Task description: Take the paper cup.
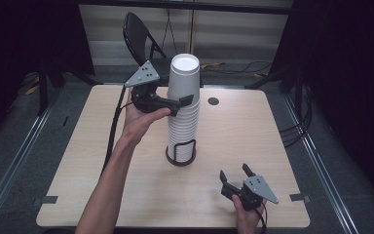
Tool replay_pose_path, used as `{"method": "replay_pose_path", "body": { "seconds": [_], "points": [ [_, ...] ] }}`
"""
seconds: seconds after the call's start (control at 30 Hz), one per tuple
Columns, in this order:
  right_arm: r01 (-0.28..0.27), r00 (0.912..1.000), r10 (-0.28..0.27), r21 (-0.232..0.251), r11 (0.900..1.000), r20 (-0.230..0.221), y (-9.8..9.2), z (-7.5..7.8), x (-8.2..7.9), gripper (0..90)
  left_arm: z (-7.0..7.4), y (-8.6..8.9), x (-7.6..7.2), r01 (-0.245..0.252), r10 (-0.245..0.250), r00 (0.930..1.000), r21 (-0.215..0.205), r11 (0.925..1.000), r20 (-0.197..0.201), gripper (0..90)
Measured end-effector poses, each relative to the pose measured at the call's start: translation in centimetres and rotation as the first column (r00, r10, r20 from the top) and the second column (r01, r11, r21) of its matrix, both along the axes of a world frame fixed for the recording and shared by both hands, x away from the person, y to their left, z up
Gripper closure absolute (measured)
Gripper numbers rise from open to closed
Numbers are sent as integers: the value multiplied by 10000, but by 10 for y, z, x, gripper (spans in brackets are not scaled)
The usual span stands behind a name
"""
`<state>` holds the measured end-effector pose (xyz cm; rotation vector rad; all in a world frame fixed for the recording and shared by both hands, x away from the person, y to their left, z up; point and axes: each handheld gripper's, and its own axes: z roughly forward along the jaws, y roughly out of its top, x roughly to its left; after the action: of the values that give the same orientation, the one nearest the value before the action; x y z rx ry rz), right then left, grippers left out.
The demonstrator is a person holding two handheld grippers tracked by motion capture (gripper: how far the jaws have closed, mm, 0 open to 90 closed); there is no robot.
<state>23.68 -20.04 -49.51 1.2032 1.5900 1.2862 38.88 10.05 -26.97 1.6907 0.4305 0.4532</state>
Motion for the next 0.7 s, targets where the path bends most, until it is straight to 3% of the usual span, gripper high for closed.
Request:
{"method": "replay_pose_path", "body": {
  "seconds": [0.1,0.2,0.47,0.5,0.7],
  "points": [
    [6,10000,-6,11,10000,-6,0,0,0,171,2,-4,2,-186,187,9998,198,9996,-69,32],
    [3,10000,-3,26,10000,-15,0,0,0,171,-1,-8,4,-13,15,9999,151,9999,-141,83],
    [-12,9999,12,-23,10000,-126,0,0,1,173,-7,-14,11,11,7,9992,464,9989,-401,51],
    [11,9999,-11,-33,10000,-101,0,0,1,173,-9,-16,11,9,6,9990,343,9994,-444,54],
    [58,10000,-58,11,10000,-81,0,0,1,173,-8,-17,10,-17,28,9997,476,9989,-222,79]
  ]
}}
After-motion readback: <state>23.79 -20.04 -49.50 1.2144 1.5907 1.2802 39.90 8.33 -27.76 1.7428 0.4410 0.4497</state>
